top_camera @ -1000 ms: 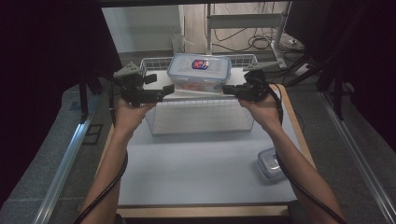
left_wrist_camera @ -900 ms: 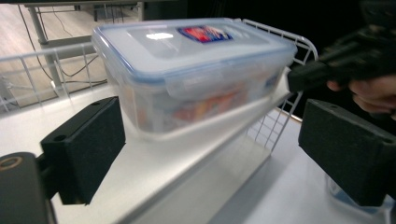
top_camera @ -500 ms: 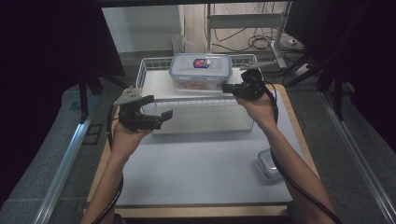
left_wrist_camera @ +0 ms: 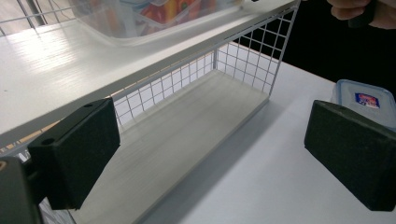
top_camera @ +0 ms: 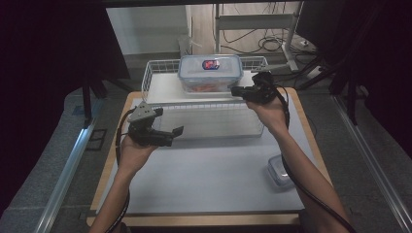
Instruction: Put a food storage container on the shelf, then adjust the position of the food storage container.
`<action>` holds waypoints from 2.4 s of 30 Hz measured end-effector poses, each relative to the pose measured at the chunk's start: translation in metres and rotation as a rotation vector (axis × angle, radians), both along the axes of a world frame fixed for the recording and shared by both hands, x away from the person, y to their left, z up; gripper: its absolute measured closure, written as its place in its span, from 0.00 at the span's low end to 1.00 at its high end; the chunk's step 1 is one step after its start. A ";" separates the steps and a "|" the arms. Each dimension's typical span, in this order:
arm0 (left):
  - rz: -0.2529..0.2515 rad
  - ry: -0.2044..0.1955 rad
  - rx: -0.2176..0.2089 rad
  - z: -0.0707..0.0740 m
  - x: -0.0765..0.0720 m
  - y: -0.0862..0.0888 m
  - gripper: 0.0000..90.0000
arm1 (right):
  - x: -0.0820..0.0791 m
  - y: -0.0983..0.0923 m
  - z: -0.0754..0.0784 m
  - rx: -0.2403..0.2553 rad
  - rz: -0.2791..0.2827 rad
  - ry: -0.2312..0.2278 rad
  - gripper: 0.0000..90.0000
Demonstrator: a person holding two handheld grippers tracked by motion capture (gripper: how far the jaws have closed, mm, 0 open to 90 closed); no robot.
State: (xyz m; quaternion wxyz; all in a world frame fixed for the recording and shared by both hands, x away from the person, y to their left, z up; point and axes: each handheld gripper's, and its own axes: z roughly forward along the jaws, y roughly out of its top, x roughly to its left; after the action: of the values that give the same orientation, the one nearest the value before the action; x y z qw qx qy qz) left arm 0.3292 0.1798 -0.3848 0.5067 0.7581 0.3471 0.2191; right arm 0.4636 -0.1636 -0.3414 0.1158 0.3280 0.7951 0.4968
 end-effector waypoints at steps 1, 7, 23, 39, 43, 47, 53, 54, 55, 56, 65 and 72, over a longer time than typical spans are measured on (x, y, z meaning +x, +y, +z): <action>-0.001 -0.003 0.004 -0.001 -0.001 -0.001 0.04 | -0.002 0.000 0.000 -0.001 0.003 -0.002 0.85; -0.002 -0.004 0.042 -0.008 -0.007 -0.004 0.03 | -0.016 0.001 -0.003 -0.015 0.019 -0.021 0.64; -0.003 0.016 0.079 -0.042 -0.035 -0.013 0.02 | -0.077 -0.019 -0.038 -0.094 0.073 -0.060 0.26; -0.014 0.023 0.109 -0.085 -0.071 -0.022 0.02 | -0.131 -0.052 -0.097 -0.114 0.042 -0.071 0.13; -0.003 0.046 0.107 -0.099 -0.079 -0.021 0.02 | -0.139 -0.055 -0.113 -0.149 0.039 -0.057 0.12; 0.027 0.069 0.136 -0.115 -0.086 -0.017 0.02 | -0.145 -0.058 -0.129 -0.179 0.029 -0.047 0.12; 0.060 0.094 0.152 -0.129 -0.088 -0.007 0.02 | -0.150 -0.066 -0.144 -0.230 0.015 -0.041 0.12; 0.065 0.091 0.141 -0.128 -0.088 -0.006 0.02 | -0.150 -0.067 -0.144 -0.230 0.012 -0.041 0.12; 0.066 0.086 0.129 -0.128 -0.088 -0.005 0.02 | -0.151 -0.067 -0.144 -0.230 0.009 -0.041 0.12; 0.067 0.084 0.120 -0.127 -0.088 -0.005 0.02 | -0.150 -0.068 -0.144 -0.228 0.008 -0.043 0.11; 0.072 0.082 0.135 -0.130 -0.087 -0.004 0.02 | -0.146 -0.072 -0.146 -0.228 -0.022 -0.007 0.03; 0.075 0.081 0.125 -0.130 -0.087 -0.002 0.02 | -0.140 -0.079 -0.145 -0.215 -0.073 0.041 0.10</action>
State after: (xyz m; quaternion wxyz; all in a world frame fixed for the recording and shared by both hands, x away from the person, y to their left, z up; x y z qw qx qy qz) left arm 0.2419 0.1776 -0.5152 0.4355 0.7829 0.3811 0.2285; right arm 0.3232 -0.2426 -0.4860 0.1519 0.3524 0.8337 0.3972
